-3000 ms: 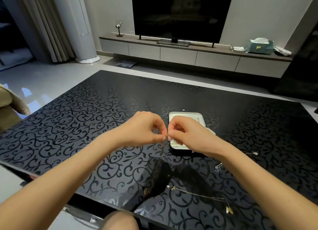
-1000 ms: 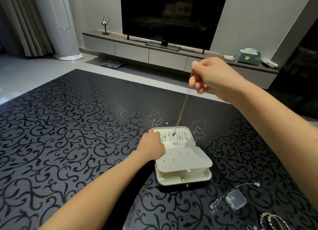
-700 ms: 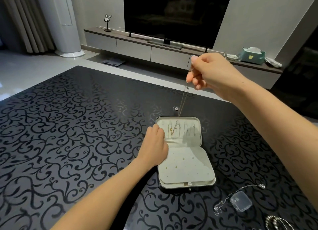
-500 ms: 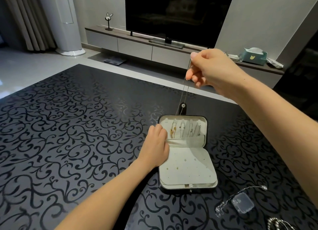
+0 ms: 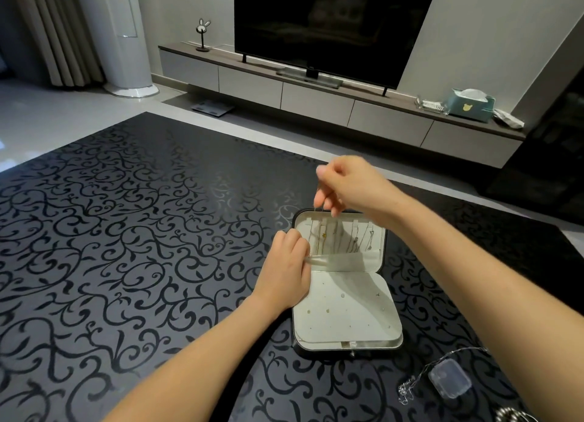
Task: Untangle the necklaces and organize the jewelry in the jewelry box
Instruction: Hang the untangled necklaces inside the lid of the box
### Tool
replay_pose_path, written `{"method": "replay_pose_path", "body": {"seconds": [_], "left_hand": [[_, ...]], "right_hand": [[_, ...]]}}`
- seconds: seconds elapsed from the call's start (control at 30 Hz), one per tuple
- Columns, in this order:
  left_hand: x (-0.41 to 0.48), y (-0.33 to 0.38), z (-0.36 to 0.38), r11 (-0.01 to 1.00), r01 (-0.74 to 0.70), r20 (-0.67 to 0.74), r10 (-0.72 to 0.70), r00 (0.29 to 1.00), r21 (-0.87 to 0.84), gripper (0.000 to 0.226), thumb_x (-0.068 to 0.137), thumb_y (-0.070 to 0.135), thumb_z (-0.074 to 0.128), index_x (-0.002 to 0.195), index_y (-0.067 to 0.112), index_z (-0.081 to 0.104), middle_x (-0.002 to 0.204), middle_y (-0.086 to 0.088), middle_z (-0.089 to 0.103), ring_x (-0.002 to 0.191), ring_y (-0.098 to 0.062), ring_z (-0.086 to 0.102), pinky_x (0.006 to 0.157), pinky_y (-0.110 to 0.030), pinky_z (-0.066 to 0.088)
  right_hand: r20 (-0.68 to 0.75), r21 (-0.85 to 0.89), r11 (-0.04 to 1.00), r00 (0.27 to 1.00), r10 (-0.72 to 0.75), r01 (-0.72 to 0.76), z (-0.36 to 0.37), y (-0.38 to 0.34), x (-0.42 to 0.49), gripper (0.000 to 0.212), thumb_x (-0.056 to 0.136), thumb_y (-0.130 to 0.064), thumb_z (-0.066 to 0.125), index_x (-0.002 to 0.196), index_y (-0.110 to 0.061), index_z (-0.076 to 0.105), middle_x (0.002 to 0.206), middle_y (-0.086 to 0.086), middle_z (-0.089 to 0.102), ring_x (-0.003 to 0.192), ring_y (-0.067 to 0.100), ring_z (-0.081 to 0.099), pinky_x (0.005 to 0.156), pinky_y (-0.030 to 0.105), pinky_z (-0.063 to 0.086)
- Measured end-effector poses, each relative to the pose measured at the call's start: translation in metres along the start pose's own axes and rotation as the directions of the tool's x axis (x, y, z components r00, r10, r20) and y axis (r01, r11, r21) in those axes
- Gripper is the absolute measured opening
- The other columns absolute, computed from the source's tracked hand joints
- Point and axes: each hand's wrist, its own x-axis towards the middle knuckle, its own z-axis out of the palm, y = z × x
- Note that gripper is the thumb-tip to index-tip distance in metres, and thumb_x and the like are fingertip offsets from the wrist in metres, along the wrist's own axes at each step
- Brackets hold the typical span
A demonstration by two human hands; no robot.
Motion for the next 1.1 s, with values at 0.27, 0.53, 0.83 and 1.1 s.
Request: {"method": "replay_pose_path", "body": {"seconds": [0.27, 0.53, 0.83, 1.1], "left_hand": [[-0.001, -0.002, 0.002, 0.999, 0.034, -0.005, -0.034, 0.999, -0.041, 0.009, 0.072, 0.007, 0.036, 0.072, 0.008, 0.045, 0.077, -0.005, 0.041, 0.071, -0.015, 0.024, 0.064, -0.024, 0.025], [-0.002, -0.002, 0.003, 0.997, 0.057, -0.01, -0.057, 0.998, -0.055, 0.01, 0.071, 0.007, 0.035, 0.072, 0.007, 0.045, 0.077, -0.005, 0.042, 0.071, -0.015, 0.024, 0.064, -0.024, 0.027], [-0.002, -0.002, 0.002, 0.997, 0.047, 0.003, -0.047, 0.999, -0.064, 0.012, 0.069, 0.008, 0.035, 0.073, 0.008, 0.046, 0.078, -0.005, 0.042, 0.07, -0.019, 0.032, 0.063, -0.028, 0.03], [-0.003, -0.002, 0.002, 0.991, 0.066, -0.005, -0.067, 0.998, -0.12, 0.015, 0.067, 0.008, 0.031, 0.072, 0.009, 0.045, 0.079, -0.001, 0.04, 0.07, -0.018, 0.032, 0.064, -0.024, 0.029]], "right_hand": [[-0.056, -0.06, 0.998, 0.998, 0.012, -0.015, 0.026, 0.044, 0.011, 0.027, 0.09, -0.023, 0.06, 0.08, 0.001, 0.067, 0.07, 0.012, 0.07, 0.056, 0.016, 0.055, 0.056, 0.026, 0.048], [-0.025, -0.354, 0.924, 0.986, -0.165, 0.145, 0.037, 0.062, 0.012, 0.018, 0.084, -0.003, 0.058, 0.089, -0.019, 0.064, 0.079, -0.006, 0.063, 0.075, 0.012, 0.059, 0.07, 0.021, 0.047], [-0.068, -0.74, 0.564, 0.794, -0.604, 0.366, 0.06, 0.075, 0.011, 0.027, 0.064, 0.014, 0.062, 0.073, -0.007, 0.047, 0.058, -0.002, 0.032, 0.054, 0.02, 0.032, 0.039, 0.032, 0.029], [-0.215, -0.732, 0.605, 0.736, -0.642, 0.313, 0.071, 0.085, 0.019, 0.031, 0.063, 0.017, 0.066, 0.069, -0.005, 0.046, 0.054, 0.006, 0.043, 0.047, 0.022, 0.039, 0.035, 0.031, 0.031]]}}
